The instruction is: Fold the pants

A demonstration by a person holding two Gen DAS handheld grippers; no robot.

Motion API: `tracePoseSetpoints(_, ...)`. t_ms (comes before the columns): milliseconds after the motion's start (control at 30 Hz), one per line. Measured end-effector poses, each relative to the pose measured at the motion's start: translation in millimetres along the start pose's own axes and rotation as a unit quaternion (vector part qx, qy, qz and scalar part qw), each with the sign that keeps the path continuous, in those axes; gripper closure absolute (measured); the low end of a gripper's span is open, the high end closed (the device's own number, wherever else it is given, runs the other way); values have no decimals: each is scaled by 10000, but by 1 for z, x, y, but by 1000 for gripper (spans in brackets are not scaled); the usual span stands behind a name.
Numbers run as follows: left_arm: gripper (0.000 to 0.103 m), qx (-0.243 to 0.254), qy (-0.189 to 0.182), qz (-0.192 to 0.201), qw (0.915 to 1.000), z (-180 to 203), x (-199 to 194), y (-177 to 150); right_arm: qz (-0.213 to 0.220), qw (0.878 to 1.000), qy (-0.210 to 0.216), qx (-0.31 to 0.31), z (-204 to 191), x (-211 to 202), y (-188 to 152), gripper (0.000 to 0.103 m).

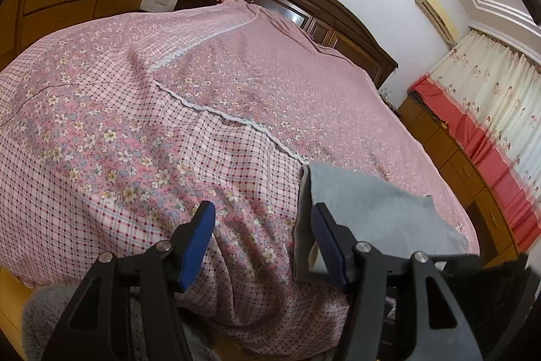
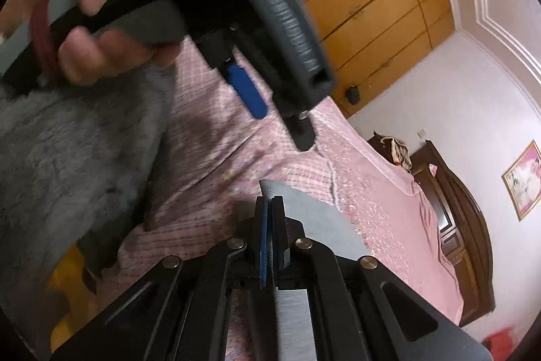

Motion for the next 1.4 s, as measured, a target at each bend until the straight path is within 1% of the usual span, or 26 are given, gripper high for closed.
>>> tracePoseSetpoints(200,41,26,23,-26,10000,0,1,-1,-170,9995,245,36,-10,15,-13,98)
tracePoseSetpoints(233,41,45,29,-40,10000,0,1,-1,-105,9994,329,70,-12,14,-11,95)
tracePoseSetpoints(300,41,68,8,-85,9999,1,4,-1,70,9983,507,284,-13,4,-3,82)
tracePoseSetpoints(333,41,84,-11,-129,9999,3,6,-1,159,9969,581,498,-10,-3,1,73)
tracePoseSetpoints(400,41,235,46,-223,9995,8,9,1,214,9924,671,1013,3,-18,3,70)
tracePoseSetpoints(467,41,551,101,-182,9983,20,11,8,83,9862,680,1508,19,-29,-5,70)
tracePoseSetpoints(500,41,863,179,-128,9960,32,13,14,-11,9813,689,1799,28,-36,-11,70)
tracePoseSetpoints(567,41,1359,220,-92,9904,58,22,24,-271,9646,563,2563,51,-54,-36,70)
tracePoseSetpoints(633,41,1686,115,-160,9855,87,35,30,-441,9462,307,3192,70,-71,-62,70)
tracePoseSetpoints(667,41,1796,58,-211,9835,98,42,31,-553,9297,90,3640,83,-83,-84,70)
tracePoseSetpoints(733,41,2006,126,-356,9789,121,63,30,-746,8873,-360,4536,108,-107,-133,70)
tracePoseSetpoints(800,41,2152,244,-420,9754,133,83,26,-900,8401,-798,5289,131,-135,-185,70)
tracePoseSetpoints(833,41,2231,417,-461,9728,135,95,22,-1034,8096,-1097,5673,145,-156,-220,70)
tracePoseSetpoints(867,41,2291,564,-520,9704,136,104,19,-1095,7923,-1267,5867,153,-171,-239,70)
tracePoseSetpoints(900,41,2315,661,-577,9689,134,112,15,-1161,7597,-1571,6202,168,-199,-272,70)
tracePoseSetpoints(967,41,2360,909,-780,9644,125,128,2,-1143,7095,-1911,6686,189,-247,-318,69)
tracePoseSetpoints(1000,41,2354,942,-847,9636,122,132,-3,-1087,6747,-2061,7003,200,-281,-347,69)
tracePoseSetpoints(1033,41,2323,937,-883,9641,118,135,-8,-1026,6536,-2112,7195,205,-301,-365,67)
tracePoseSetpoints(1067,41,2291,922,-856,9652,116,135,-9,-908,6256,-2169,7439,212,-329,-391,64)
tracePoseSetpoints(1100,41,2266,913,-848,9660,116,135,-8,-895,6047,-2148,7617,215,-349,-414,64)
tracePoseSetpoints(1167,40,2203,890,-837,9677,115,135,-7,-888,5709,-2062,7898,218,-375,-452,64)
tracePoseSetpoints(1233,40,2157,883,-837,9688,112,136,-8,-694,5406,-1687,8212,214,-382,-482,64)
tracePoseSetpoints(1267,40,2167,891,-827,9687,112,134,-8,-577,5259,-1389,8371,210,-378,-491,64)
tracePoseSetpoints(1300,40,2180,906,-819,9683,113,134,-8,-499,5182,-1135,8462,205,-371,-496,64)
tracePoseSetpoints(1333,40,2201,931,-808,9677,113,134,-8,-540,5169,-926,8493,203,-361,-499,64)
tracePoseSetpoints(1400,40,2248,965,-787,9664,113,133,-8,-816,5203,-805,8463,196,-344,-505,64)
Point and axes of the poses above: each gripper's, at about its wrist camera, not at the fingertips, and x roughly the way its jaws point, z to its right, y to its top, the point moved 9 cm from there along x, roughly the way its jaws point, and after that the axes turned 6 degrees about x, right-handed, at the moved point
